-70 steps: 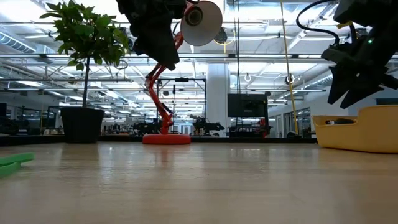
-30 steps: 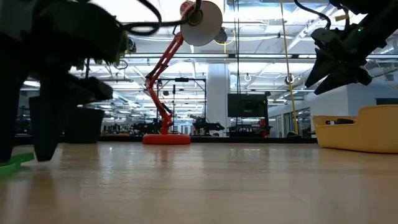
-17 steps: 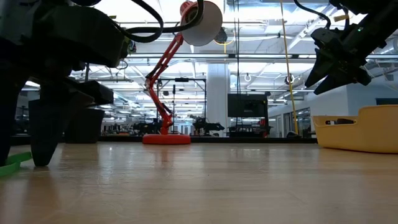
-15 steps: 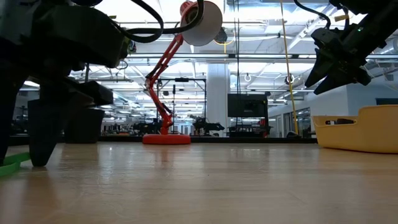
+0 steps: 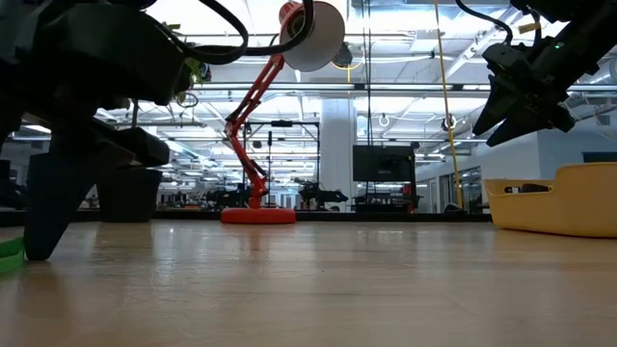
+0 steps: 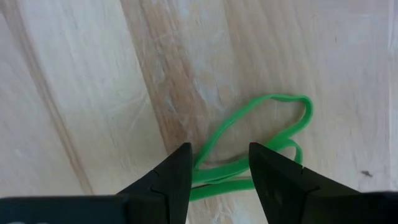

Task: Pick and place rubber bands into bin
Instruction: Put the left green rubber band into the yellow bin

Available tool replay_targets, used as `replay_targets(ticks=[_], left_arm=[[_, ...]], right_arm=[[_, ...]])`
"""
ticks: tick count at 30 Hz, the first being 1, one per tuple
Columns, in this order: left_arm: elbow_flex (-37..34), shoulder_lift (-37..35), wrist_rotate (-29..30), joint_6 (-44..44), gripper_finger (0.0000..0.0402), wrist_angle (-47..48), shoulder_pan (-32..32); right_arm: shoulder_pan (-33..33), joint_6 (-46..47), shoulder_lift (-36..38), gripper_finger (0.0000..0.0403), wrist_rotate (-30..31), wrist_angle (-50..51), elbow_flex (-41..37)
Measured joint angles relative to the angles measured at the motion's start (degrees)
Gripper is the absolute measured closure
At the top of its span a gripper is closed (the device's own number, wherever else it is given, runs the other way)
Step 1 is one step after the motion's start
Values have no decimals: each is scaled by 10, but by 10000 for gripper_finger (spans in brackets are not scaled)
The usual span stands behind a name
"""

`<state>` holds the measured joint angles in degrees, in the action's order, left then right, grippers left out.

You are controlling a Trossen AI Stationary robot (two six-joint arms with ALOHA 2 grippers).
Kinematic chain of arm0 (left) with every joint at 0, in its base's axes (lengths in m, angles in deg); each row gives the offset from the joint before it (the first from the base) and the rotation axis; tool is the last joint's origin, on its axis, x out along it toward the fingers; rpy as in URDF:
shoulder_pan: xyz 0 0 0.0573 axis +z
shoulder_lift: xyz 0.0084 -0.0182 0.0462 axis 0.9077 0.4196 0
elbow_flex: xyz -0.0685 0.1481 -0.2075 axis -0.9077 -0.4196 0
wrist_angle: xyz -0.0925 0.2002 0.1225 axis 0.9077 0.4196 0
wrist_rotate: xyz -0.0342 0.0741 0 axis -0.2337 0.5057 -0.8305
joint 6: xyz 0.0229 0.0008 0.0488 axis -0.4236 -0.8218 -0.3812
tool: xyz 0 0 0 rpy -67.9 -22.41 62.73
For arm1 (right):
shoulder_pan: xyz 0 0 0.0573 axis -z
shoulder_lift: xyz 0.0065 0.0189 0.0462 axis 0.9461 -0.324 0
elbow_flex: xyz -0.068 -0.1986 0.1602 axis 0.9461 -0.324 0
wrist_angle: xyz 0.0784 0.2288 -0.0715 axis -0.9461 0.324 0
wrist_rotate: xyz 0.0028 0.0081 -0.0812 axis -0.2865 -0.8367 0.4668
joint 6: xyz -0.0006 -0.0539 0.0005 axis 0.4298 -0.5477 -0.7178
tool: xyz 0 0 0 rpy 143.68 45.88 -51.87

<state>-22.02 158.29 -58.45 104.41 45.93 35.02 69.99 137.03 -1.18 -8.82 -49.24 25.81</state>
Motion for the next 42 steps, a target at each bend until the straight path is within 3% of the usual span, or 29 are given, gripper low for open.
replay_targets(ticks=[5, 13, 18, 22, 32, 42], left_arm=[[0, 0, 10, 9, 257, 0, 5], [0, 1, 47, 16, 356, -7, 4], [-1, 1, 49, -7, 394, -11, 2], [-1, 1, 51, -29, 390, -15, -8], [1, 31, 41, -13, 326, -41, -18], [1, 32, 43, -13, 394, -45, -14]], right_arm=[[0, 0, 0, 222, 0, 0, 0], [0, 0, 0, 222, 0, 0, 0], [0, 0, 0, 222, 0, 0, 0], [0, -5, 0, 222, 0, 0, 0], [0, -11, 0, 222, 0, 0, 0], [0, -11, 0, 222, -1, 0, 0]])
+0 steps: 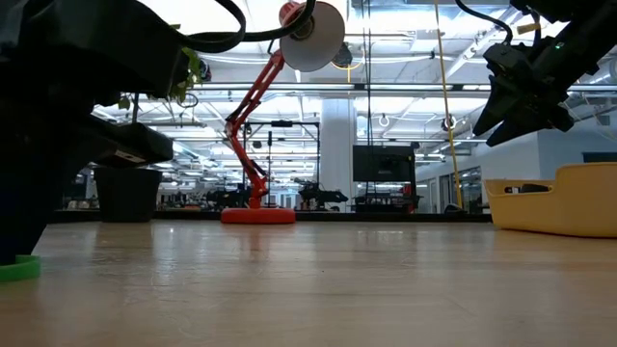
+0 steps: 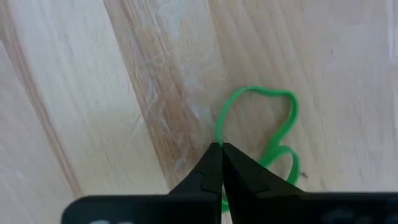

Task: Pick and place rubber bands into bin
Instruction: Put the left green rubber band into the yellow bin

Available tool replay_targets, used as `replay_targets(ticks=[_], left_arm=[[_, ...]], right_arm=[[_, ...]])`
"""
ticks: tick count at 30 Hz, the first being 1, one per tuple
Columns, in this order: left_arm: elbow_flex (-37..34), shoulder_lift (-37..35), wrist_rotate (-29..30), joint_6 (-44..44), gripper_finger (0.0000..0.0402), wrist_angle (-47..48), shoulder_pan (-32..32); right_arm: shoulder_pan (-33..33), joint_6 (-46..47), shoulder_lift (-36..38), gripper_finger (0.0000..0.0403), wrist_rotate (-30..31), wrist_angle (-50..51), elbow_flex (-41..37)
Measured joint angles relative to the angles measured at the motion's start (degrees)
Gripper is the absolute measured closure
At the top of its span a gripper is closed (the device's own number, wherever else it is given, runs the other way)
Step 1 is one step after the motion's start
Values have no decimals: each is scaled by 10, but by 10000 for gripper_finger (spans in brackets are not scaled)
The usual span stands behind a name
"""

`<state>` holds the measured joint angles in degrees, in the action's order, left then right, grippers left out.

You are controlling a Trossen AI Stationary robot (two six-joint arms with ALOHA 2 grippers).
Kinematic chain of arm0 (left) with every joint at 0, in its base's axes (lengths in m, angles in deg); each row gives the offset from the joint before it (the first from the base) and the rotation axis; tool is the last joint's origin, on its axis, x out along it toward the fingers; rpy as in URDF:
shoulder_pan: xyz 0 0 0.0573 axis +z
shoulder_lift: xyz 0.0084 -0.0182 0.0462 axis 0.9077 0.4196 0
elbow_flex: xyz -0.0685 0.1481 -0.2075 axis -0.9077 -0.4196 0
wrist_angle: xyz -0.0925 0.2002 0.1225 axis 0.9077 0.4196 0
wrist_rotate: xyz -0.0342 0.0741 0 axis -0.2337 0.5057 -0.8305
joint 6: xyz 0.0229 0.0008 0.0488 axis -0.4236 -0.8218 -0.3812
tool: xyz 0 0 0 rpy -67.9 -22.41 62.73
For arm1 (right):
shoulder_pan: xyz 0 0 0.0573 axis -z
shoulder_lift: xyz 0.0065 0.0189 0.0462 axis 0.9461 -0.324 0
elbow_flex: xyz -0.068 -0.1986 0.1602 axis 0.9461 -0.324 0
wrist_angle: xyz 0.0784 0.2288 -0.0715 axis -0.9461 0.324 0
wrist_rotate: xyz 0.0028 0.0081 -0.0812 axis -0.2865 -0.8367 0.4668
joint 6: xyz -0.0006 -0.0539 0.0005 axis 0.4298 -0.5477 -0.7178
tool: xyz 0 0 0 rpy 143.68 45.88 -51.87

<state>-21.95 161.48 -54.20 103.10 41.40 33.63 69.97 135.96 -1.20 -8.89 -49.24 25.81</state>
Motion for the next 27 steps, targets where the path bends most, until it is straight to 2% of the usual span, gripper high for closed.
replay_targets(ticks=[7, 14, 21, 27], left_arm=[[9, -5, -22, 12, 396, 5, 15], [12, -60, -16, 15, 398, 16, 48], [14, -134, 2, 12, 399, -7, 91], [14, -191, 63, -9, 400, -66, 133]], right_arm=[[0, 0, 0, 222, 0, -4, 0], [0, -41, 0, 222, -3, -52, 0], [0, -151, 0, 222, -83, -173, 0], [0, -227, 0, 222, -155, -309, 0]])
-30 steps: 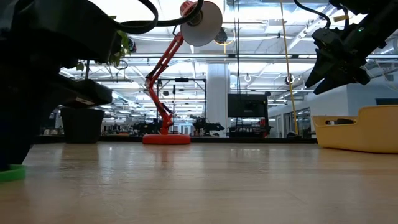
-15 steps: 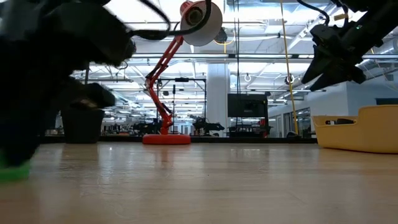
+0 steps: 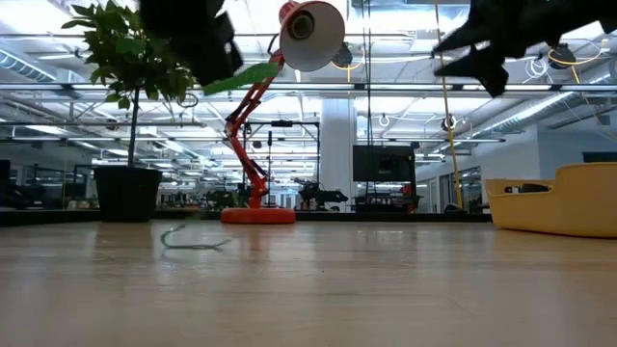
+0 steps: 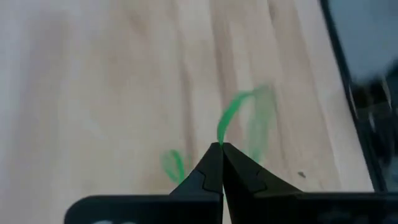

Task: Pick and place rubber bands into bin
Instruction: Put the left green rubber band into the yellow bin

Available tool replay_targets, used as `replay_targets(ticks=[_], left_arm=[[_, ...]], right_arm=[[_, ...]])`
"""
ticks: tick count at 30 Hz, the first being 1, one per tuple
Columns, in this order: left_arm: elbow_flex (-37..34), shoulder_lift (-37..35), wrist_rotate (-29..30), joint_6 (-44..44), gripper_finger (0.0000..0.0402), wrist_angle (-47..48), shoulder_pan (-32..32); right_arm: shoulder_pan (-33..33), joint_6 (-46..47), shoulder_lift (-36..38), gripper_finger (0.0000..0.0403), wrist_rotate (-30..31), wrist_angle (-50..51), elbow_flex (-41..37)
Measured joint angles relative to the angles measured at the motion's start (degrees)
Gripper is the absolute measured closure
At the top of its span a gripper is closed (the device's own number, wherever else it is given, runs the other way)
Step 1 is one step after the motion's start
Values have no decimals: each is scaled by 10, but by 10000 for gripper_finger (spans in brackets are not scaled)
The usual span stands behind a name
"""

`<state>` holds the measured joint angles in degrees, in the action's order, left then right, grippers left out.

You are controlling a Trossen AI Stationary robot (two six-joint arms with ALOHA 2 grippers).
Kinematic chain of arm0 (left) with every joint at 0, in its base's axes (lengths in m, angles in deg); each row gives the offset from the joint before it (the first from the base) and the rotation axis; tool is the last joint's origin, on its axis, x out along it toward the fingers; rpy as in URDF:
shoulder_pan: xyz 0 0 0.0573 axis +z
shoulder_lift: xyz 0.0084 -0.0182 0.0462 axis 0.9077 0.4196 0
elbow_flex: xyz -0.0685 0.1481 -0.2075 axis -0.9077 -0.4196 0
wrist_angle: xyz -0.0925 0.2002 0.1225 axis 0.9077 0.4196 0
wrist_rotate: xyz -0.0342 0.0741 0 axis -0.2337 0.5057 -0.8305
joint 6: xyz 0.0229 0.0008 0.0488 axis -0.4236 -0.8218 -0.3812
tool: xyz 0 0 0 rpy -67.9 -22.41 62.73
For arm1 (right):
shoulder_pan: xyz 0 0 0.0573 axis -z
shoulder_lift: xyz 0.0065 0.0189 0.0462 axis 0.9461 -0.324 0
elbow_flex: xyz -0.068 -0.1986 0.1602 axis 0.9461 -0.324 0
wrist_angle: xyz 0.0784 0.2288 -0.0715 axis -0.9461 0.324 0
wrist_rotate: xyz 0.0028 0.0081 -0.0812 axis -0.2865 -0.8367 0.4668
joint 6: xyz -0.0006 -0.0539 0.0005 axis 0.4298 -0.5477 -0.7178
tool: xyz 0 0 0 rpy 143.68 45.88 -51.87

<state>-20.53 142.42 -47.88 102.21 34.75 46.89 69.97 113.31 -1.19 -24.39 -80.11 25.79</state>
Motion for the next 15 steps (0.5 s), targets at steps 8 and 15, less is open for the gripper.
replay_targets(ticks=[8, 15], left_arm=[[2, -22, 68, -78, 399, -161, 63], [1, -17, 74, -151, 398, -246, 97]], right_arm=[[-1, -48, -23, 222, -42, -96, 0], [-8, -49, -100, 222, -71, -161, -1]])
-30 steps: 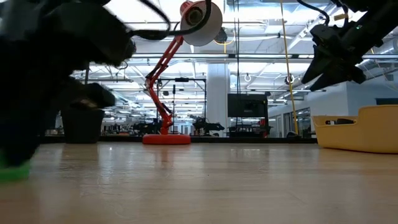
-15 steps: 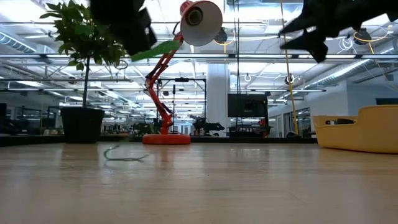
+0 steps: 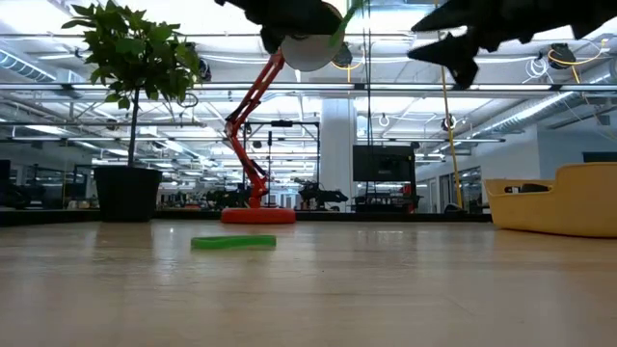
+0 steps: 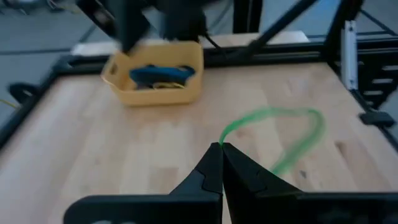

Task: Pick and place rubber bands into bin
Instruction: Put the left green rubber band into the yellow bin

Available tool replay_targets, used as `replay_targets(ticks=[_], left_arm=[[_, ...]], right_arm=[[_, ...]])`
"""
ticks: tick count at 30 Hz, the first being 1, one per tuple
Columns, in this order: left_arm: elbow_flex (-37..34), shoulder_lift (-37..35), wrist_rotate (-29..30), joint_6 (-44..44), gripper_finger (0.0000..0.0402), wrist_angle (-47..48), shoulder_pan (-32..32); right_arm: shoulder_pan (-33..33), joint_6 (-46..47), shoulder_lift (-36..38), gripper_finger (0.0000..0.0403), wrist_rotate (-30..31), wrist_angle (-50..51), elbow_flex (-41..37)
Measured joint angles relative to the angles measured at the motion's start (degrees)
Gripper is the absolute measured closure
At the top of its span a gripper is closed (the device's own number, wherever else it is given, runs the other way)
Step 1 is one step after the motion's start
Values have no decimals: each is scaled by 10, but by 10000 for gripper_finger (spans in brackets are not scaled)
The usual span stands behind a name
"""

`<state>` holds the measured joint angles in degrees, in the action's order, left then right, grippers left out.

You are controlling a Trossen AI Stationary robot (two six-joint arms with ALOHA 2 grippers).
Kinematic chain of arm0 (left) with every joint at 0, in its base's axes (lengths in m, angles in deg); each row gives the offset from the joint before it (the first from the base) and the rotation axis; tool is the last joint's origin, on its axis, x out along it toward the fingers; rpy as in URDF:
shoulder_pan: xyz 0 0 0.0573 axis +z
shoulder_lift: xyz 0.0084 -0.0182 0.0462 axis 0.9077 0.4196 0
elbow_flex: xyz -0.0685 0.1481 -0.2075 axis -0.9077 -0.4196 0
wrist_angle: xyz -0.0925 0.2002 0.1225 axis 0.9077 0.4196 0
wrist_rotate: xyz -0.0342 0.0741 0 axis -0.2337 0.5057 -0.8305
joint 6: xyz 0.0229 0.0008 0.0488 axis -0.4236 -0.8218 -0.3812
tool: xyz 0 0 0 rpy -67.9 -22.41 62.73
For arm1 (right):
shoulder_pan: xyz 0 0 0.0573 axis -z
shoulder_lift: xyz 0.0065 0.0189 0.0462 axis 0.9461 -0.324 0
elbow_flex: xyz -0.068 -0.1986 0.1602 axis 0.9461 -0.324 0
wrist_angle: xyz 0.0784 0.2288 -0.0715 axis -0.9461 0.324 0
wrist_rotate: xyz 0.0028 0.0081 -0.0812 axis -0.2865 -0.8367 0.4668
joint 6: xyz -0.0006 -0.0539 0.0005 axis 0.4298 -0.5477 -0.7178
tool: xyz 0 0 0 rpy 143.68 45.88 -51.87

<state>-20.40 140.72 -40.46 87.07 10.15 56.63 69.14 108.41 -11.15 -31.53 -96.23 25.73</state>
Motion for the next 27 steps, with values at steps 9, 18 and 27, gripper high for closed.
replay_targets(ticks=[9, 18, 27], left_arm=[[0, 0, 17, -31, 397, -29, 21], [0, 0, 51, -59, 398, -41, 22], [0, 0, 72, -58, 398, -45, 24]], right_arm=[[-32, -10, -125, 222, -45, -154, 1], [-38, 2, -207, 222, -60, -286, 1], [-38, 34, -242, 222, -76, -333, 1]])
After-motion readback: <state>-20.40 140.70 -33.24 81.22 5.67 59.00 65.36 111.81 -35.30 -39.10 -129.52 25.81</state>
